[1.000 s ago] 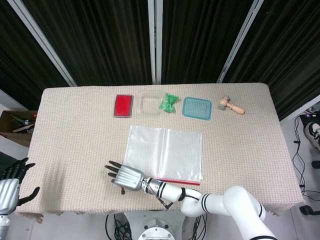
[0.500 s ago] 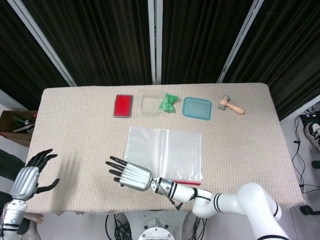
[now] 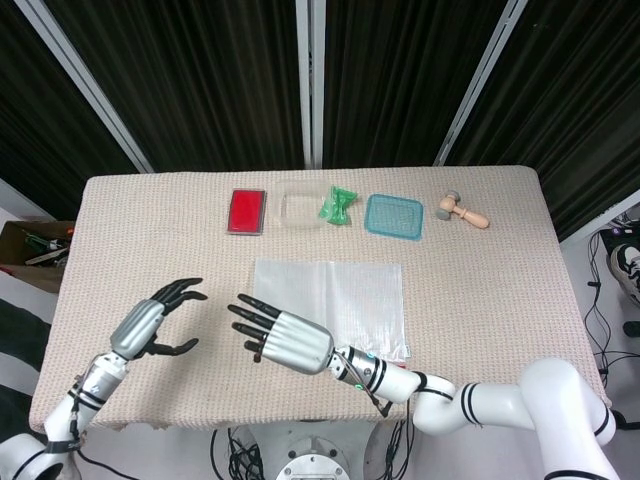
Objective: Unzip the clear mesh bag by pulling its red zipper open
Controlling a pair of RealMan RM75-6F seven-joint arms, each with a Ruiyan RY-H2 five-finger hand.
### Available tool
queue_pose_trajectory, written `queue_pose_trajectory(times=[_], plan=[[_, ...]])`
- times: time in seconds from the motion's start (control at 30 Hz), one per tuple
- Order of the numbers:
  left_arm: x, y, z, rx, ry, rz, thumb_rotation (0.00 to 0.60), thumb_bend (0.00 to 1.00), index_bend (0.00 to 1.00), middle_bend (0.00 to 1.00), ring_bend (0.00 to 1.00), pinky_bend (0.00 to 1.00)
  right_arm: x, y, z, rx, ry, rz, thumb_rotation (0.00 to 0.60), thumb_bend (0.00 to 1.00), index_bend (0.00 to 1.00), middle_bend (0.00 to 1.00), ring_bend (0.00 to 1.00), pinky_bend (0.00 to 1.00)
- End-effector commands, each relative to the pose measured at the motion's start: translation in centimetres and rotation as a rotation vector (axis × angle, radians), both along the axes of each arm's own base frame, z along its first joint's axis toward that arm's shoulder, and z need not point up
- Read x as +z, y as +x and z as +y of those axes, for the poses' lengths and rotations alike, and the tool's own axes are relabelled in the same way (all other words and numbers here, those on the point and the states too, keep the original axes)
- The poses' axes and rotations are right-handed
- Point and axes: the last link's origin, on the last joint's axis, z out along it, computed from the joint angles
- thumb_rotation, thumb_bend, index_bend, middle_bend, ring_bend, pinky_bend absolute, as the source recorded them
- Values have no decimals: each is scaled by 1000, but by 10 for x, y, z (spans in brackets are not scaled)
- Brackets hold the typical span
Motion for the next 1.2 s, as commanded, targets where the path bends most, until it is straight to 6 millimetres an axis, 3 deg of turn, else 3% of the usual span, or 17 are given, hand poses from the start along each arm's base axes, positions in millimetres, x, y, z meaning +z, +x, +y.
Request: queue_pose_trajectory(times=[0.03,0.4,0.93,1.2], plan=[[-13,15,4,-46,-43,-31,600,248,268,80,66,132,5,-1,1,-3,2,-16,600,489,823,225,0,0],[-39,46,14,-123,-123,-82,600,291,329,80,66,132,17,-2,-1,-24,1,-68,600,490,823,228,0,0],[-63,73,17,-170,-189,-109,600,290,352,85,66,132,20,-4,-9,-47,7,-86,600,494,823,228,0,0],[-69,80,21,-168,-200,-149,600,285,435,106,66,132,21,-4,-12,-54,10,-91,600,494,822,228,0,0]])
